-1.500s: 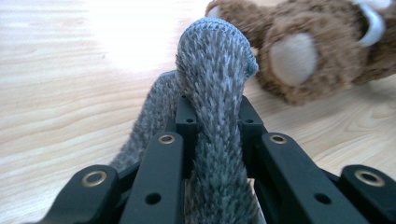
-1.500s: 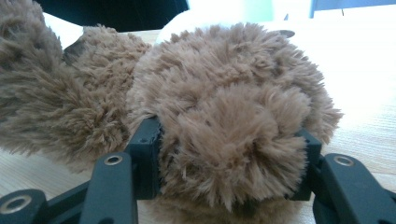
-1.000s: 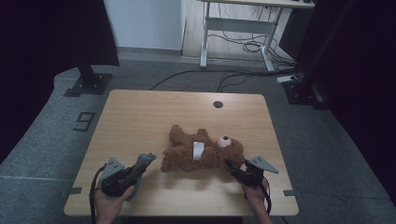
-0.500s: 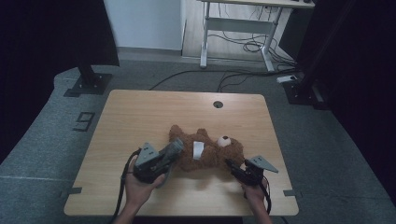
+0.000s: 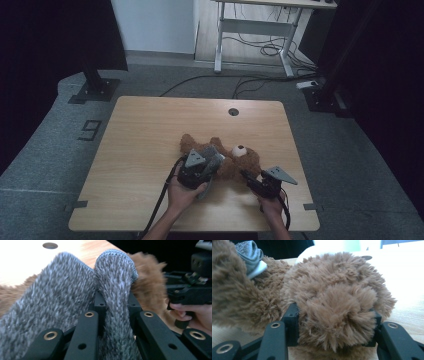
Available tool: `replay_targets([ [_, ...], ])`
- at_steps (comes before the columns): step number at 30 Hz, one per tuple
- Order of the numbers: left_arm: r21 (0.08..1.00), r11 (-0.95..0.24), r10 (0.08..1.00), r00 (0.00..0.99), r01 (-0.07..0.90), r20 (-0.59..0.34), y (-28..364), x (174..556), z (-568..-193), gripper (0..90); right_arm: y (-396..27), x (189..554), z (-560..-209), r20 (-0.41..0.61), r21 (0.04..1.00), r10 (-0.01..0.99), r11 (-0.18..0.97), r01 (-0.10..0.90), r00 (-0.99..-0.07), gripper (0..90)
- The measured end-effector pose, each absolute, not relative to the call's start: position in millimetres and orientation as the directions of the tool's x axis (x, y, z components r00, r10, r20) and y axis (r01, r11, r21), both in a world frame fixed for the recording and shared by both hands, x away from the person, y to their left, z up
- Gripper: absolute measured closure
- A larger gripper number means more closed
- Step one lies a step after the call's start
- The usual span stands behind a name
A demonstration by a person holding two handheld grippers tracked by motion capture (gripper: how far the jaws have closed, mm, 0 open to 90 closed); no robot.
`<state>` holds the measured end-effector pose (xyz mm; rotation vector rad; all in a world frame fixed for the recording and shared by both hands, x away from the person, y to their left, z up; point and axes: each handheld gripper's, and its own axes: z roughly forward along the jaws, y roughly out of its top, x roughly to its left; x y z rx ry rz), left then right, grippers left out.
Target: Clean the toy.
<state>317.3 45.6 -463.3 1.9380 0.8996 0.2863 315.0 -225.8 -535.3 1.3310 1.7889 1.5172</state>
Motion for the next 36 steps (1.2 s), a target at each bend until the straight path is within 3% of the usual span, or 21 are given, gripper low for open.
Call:
replay_targets([
  [6, 0.840, -0.273, 0.694, 0.701, 0.468, -0.165, 51, 316, -474, 76.9, -227, 314, -537, 0.244, 0.924, 0.864, -0.068, 0.377, -0.441, 46.7],
  [13, 0.840, -0.238, 0.739, 0.652, 0.487, -0.169, 91, 312, -472, 76.7, -232, 316, -540, 0.272, 0.918, 0.847, -0.086, 0.386, -0.457, 46.2],
  [22, 0.840, -0.252, 0.794, 0.599, 0.481, -0.104, 130, 305, -468, 76.5, -234, 316, -541, 0.272, 0.919, 0.840, -0.083, 0.385, -0.469, 45.5],
  [28, 0.837, -0.197, 0.836, 0.534, 0.510, -0.129, 158, 305, -475, 76.5, -233, 315, -541, 0.275, 0.918, 0.842, -0.086, 0.387, -0.464, 45.8],
  [36, 0.878, -0.220, 0.778, 0.619, 0.426, -0.105, 127, 295, -447, 76.3, -231, 314, -540, 0.264, 0.921, 0.851, -0.082, 0.382, -0.454, 46.2],
])
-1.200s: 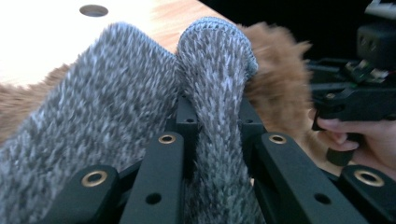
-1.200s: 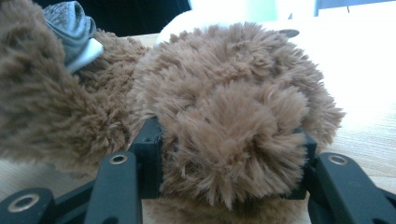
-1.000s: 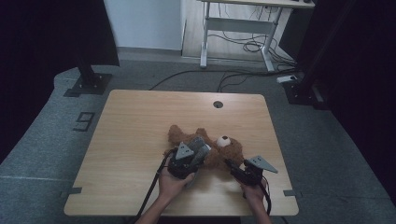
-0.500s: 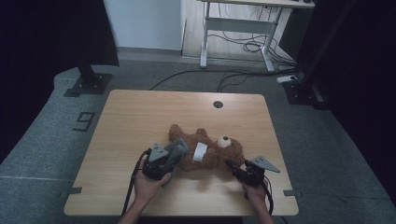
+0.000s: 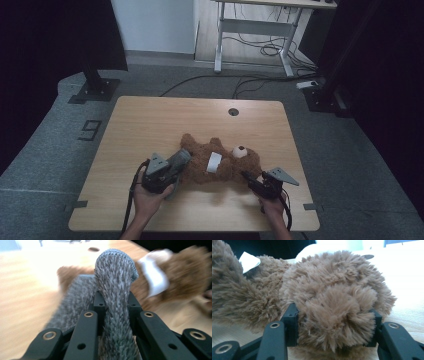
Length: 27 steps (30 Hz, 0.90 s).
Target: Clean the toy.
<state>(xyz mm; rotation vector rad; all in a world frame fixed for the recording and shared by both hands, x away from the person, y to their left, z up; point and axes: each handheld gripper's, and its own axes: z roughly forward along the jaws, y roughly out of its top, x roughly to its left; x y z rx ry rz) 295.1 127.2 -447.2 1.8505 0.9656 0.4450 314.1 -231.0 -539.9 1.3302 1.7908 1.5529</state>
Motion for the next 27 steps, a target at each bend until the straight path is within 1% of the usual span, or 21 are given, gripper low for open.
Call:
replay_targets([
  [2, 0.881, -0.245, 0.743, 0.662, 0.405, -0.097, 99, 298, -439, 76.3, -231, 313, -540, 0.261, 0.921, 0.852, -0.080, 0.381, -0.453, 46.2],
  [4, 0.880, -0.254, 0.736, 0.670, 0.403, -0.094, 92, 299, -439, 76.3, -231, 313, -540, 0.262, 0.921, 0.851, -0.080, 0.381, -0.455, 46.1],
  [5, 0.872, -0.278, 0.717, 0.691, 0.403, -0.092, 72, 303, -440, 76.3, -231, 314, -540, 0.263, 0.921, 0.850, -0.081, 0.381, -0.457, 46.1],
  [6, 0.872, -0.278, 0.717, 0.691, 0.403, -0.092, 72, 303, -440, 76.3, -231, 314, -540, 0.263, 0.921, 0.850, -0.081, 0.381, -0.457, 46.1],
  [10, 0.856, -0.328, 0.684, 0.725, 0.399, -0.076, 33, 312, -450, 76.3, -231, 313, -540, 0.264, 0.921, 0.850, -0.081, 0.382, -0.456, 46.2],
  [12, 0.844, -0.364, 0.688, 0.725, 0.395, -0.042, 22, 315, -458, 76.3, -231, 313, -540, 0.263, 0.921, 0.850, -0.080, 0.382, -0.457, 46.2],
  [13, 0.835, -0.370, 0.689, 0.723, 0.407, -0.047, 19, 317, -463, 76.4, -231, 313, -540, 0.263, 0.921, 0.850, -0.080, 0.381, -0.457, 46.2],
  [17, 0.826, -0.354, 0.689, 0.720, 0.439, -0.088, 23, 320, -480, 76.8, -232, 313, -541, 0.262, 0.922, 0.847, -0.077, 0.380, -0.463, 46.1],
  [21, 0.822, -0.361, 0.688, 0.721, 0.440, -0.083, 29, 316, -480, 76.8, -233, 313, -541, 0.265, 0.921, 0.842, -0.077, 0.381, -0.470, 46.1],
  [27, 0.832, -0.340, 0.696, 0.712, 0.439, -0.091, 43, 312, -477, 76.8, -235, 314, -542, 0.274, 0.920, 0.835, -0.083, 0.383, -0.476, 46.6],
])
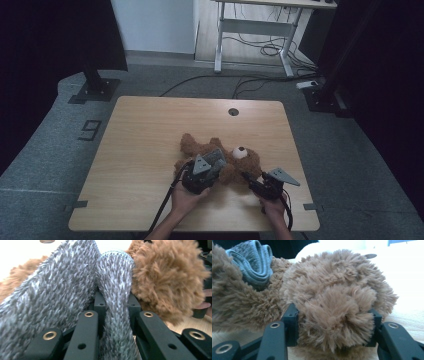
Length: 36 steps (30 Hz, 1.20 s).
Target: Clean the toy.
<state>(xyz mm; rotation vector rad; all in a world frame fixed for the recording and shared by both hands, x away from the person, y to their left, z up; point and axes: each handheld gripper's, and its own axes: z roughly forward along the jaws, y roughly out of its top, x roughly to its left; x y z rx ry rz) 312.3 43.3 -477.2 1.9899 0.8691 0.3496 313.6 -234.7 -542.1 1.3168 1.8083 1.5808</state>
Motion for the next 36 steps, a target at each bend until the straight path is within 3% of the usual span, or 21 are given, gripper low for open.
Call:
replay_targets([
  [10, 0.845, -0.266, 0.758, 0.642, 0.464, -0.114, 92, 313, -474, 76.8, -237, 314, -543, 0.280, 0.919, 0.827, -0.085, 0.384, -0.487, 47.0],
  [14, 0.833, -0.274, 0.800, 0.595, 0.480, -0.080, 117, 314, -481, 76.7, -237, 313, -543, 0.282, 0.919, 0.827, -0.086, 0.385, -0.487, 47.0],
  [22, 0.779, -0.231, 0.870, 0.482, 0.583, -0.103, 167, 321, -506, 76.6, -237, 313, -543, 0.284, 0.917, 0.828, -0.087, 0.388, -0.484, 47.1],
  [29, 0.852, -0.195, 0.839, 0.533, 0.486, -0.112, 159, 309, -470, 76.6, -234, 311, -541, 0.272, 0.920, 0.838, -0.082, 0.384, -0.473, 47.8],
  [36, 0.906, -0.233, 0.759, 0.649, 0.353, -0.057, 110, 294, -423, 76.6, -231, 311, -539, 0.272, 0.918, 0.845, -0.085, 0.388, -0.460, 47.9],
])
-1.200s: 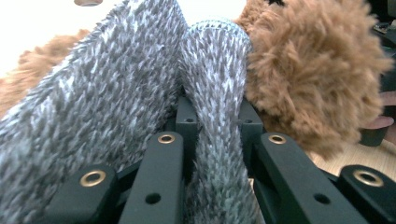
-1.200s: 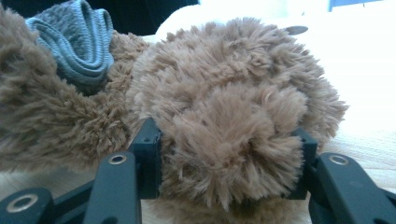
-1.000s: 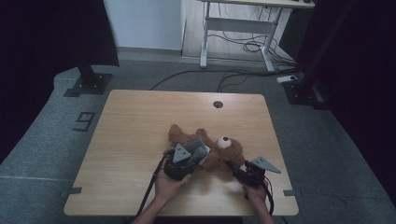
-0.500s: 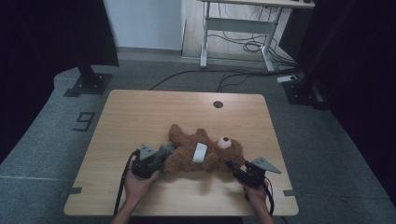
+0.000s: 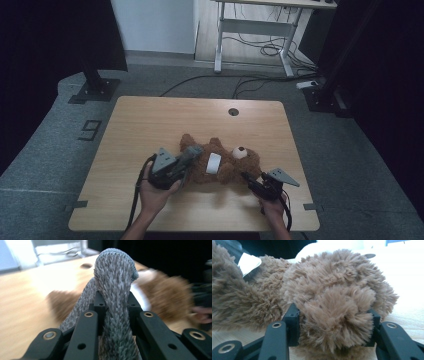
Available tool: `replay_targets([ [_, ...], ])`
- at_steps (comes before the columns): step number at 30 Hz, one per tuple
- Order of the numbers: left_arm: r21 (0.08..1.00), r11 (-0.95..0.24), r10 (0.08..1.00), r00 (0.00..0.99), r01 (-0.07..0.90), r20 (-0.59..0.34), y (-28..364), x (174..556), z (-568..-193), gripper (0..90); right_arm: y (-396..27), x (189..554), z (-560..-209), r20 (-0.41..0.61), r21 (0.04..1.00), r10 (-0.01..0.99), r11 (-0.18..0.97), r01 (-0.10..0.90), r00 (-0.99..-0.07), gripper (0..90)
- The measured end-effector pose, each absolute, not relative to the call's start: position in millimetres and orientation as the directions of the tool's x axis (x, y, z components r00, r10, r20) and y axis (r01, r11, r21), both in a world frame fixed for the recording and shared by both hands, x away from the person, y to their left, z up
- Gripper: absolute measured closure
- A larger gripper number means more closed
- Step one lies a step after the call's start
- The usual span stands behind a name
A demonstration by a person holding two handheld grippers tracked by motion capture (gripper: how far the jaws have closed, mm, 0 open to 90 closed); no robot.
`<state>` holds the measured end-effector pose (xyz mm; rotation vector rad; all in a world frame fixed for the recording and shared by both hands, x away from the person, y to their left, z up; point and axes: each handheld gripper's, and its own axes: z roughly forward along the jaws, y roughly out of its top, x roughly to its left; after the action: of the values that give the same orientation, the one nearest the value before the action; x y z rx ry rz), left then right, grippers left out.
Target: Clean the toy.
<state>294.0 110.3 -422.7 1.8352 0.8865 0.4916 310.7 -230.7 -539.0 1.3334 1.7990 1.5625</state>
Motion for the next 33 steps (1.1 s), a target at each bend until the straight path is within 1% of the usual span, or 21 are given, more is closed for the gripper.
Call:
replay_targets([
  [3, 0.907, -0.254, 0.718, 0.694, 0.336, -0.056, 82, 296, -414, 76.6, -230, 311, -539, 0.272, 0.917, 0.845, -0.084, 0.389, -0.460, 47.9],
  [9, 0.905, -0.249, 0.642, 0.759, 0.345, -0.113, 31, 310, -410, 76.5, -230, 311, -539, 0.268, 0.918, 0.844, -0.078, 0.388, -0.465, 47.9],
  [11, 0.901, -0.249, 0.629, 0.767, 0.355, -0.128, 26, 312, -410, 76.5, -230, 311, -539, 0.270, 0.918, 0.843, -0.080, 0.389, -0.465, 47.9],
  [14, 0.883, -0.288, 0.612, 0.780, 0.372, -0.129, 9, 317, -417, 76.4, -230, 311, -539, 0.268, 0.919, 0.844, -0.079, 0.387, -0.464, 47.9],
  [17, 0.845, -0.343, 0.602, 0.786, 0.409, -0.136, -6, 322, -436, 76.4, -230, 310, -539, 0.268, 0.918, 0.845, -0.079, 0.388, -0.463, 47.9],
  [20, 0.809, -0.388, 0.609, 0.782, 0.441, -0.134, -9, 324, -461, 76.4, -230, 310, -540, 0.273, 0.917, 0.843, -0.083, 0.390, -0.464, 47.9],
  [21, 0.809, -0.388, 0.609, 0.782, 0.441, -0.134, -9, 324, -461, 76.4, -230, 310, -540, 0.273, 0.917, 0.843, -0.083, 0.390, -0.464, 47.9],
  [25, 0.794, -0.370, 0.619, 0.765, 0.482, -0.176, 2, 325, -482, 76.4, -231, 311, -540, 0.272, 0.917, 0.841, -0.079, 0.391, -0.468, 47.9],
  [33, 0.801, -0.347, 0.631, 0.753, 0.488, -0.186, 36, 318, -487, 76.4, -232, 311, -540, 0.270, 0.918, 0.837, -0.074, 0.390, -0.477, 47.8],
])
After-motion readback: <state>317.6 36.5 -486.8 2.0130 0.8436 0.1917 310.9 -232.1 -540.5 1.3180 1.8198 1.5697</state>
